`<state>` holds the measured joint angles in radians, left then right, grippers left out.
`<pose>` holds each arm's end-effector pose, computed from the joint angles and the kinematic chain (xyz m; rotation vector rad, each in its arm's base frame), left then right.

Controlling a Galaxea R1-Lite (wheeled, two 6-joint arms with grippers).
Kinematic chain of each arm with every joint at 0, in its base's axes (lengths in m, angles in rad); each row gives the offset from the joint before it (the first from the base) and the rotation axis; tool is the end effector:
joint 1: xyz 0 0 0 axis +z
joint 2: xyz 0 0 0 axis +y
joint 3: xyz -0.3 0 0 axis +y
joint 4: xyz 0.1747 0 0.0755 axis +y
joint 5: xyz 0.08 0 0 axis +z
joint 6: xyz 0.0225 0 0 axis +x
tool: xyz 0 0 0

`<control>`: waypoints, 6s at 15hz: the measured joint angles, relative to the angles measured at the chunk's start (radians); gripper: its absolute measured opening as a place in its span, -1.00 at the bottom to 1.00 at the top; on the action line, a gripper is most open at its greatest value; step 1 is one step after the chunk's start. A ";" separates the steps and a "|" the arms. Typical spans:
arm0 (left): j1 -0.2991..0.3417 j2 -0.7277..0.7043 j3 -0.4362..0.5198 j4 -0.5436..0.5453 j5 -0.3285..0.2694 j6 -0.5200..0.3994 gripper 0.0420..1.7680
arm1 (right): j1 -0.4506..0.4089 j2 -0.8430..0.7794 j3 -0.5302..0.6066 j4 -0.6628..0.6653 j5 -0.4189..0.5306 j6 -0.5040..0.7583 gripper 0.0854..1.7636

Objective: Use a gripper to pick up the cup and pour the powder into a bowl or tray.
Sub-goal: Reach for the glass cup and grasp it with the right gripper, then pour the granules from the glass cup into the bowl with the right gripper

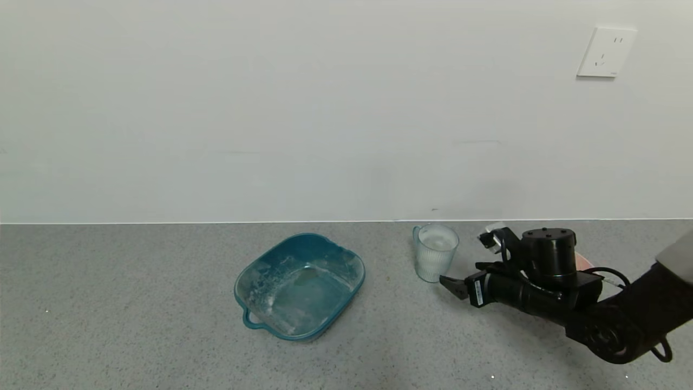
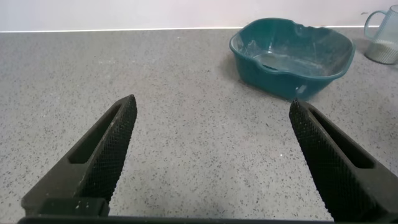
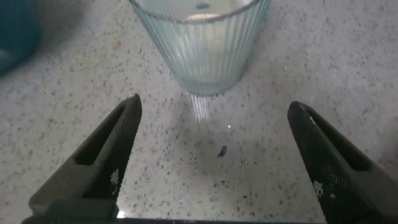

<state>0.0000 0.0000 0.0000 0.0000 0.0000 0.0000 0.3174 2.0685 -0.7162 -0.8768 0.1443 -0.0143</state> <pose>-0.0228 0.0000 0.0755 0.0000 0.0000 0.0000 0.3274 0.1110 0.0626 -0.0552 0.4747 0.4563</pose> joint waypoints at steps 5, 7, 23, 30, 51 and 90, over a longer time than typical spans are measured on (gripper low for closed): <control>0.000 0.000 0.000 0.000 0.000 0.000 1.00 | -0.004 0.060 -0.036 -0.009 0.029 -0.022 0.94; 0.000 0.000 0.000 0.000 0.000 0.000 1.00 | 0.000 0.074 -0.054 -0.008 0.030 -0.024 0.94; 0.000 0.000 0.000 0.000 0.000 0.000 1.00 | 0.011 0.213 -0.206 -0.107 0.035 -0.060 0.94; 0.000 0.000 0.000 0.000 0.000 0.000 1.00 | 0.014 0.253 -0.244 -0.153 0.036 -0.059 0.94; 0.000 0.000 0.000 0.000 0.000 0.000 1.00 | 0.024 0.301 -0.271 -0.233 0.034 -0.042 0.55; 0.000 0.000 0.000 0.000 0.000 0.000 1.00 | -0.303 -0.274 -0.124 0.121 0.033 -0.198 0.52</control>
<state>0.0000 0.0000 0.0000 0.0000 0.0000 0.0000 0.0147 1.7945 -0.8400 -0.7557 0.1770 -0.2121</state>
